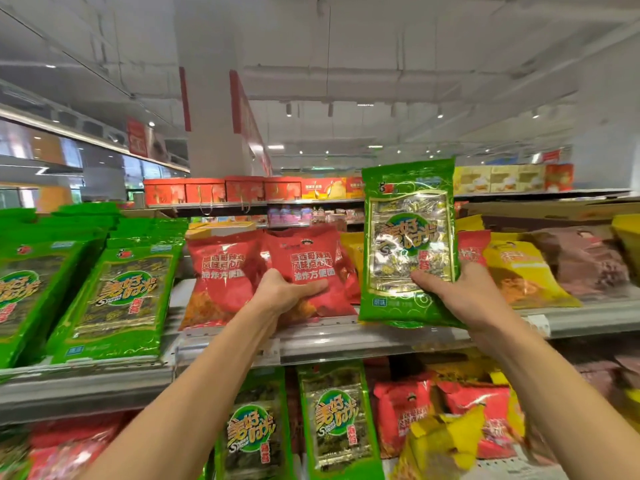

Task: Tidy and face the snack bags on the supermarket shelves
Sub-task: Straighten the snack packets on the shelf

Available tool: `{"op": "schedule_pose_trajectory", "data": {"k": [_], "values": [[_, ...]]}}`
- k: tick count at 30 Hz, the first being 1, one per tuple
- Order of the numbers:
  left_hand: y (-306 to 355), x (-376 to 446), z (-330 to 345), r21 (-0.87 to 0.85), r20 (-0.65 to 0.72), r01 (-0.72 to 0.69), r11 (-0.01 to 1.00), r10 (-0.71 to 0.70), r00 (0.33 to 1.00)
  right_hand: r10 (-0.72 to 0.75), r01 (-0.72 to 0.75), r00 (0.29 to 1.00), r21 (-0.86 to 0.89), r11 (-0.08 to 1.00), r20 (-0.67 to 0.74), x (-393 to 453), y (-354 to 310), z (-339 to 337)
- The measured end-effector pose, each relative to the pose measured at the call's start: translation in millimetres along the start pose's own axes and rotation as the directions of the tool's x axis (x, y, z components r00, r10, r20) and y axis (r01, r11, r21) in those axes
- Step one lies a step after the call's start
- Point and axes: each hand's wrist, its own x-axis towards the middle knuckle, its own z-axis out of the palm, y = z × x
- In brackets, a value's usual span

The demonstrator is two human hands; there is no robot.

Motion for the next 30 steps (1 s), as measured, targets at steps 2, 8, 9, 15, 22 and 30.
{"op": "schedule_pose_trajectory", "data": {"k": [2,8,9,15,22,30], "values": [[-1,3,-4,0.071,0.029,0.042,0.997,-0.044,0.999,0.009,-0.009,1.000,0.005,1.000,0.021,-2,5,3],[-1,-7,-8,0.257,0.072,-0.069,0.964,0.052,0.996,0.008,-0.012,0.997,0.062,0.998,0.075,-9,3,16],[-3,-11,-8,0.289,0.047,-0.105,0.951,0.095,0.994,0.009,-0.014,0.997,0.071,0.997,0.076,-9,3,19],[-20,-47,-26,0.647,-0.187,-0.280,0.709,0.504,0.843,-0.062,0.052,0.995,0.114,0.992,0.081,-26,-10,49],[-52,-91,-128,0.754,-0.225,-0.323,0.573,0.686,0.692,-0.094,0.074,0.986,0.140,0.987,0.139,-69,-53,144],[-97,-133,-314,0.933,-0.186,-0.134,0.335,0.765,0.617,-0.084,0.052,0.980,0.174,0.983,0.180,-131,-103,304]]}}
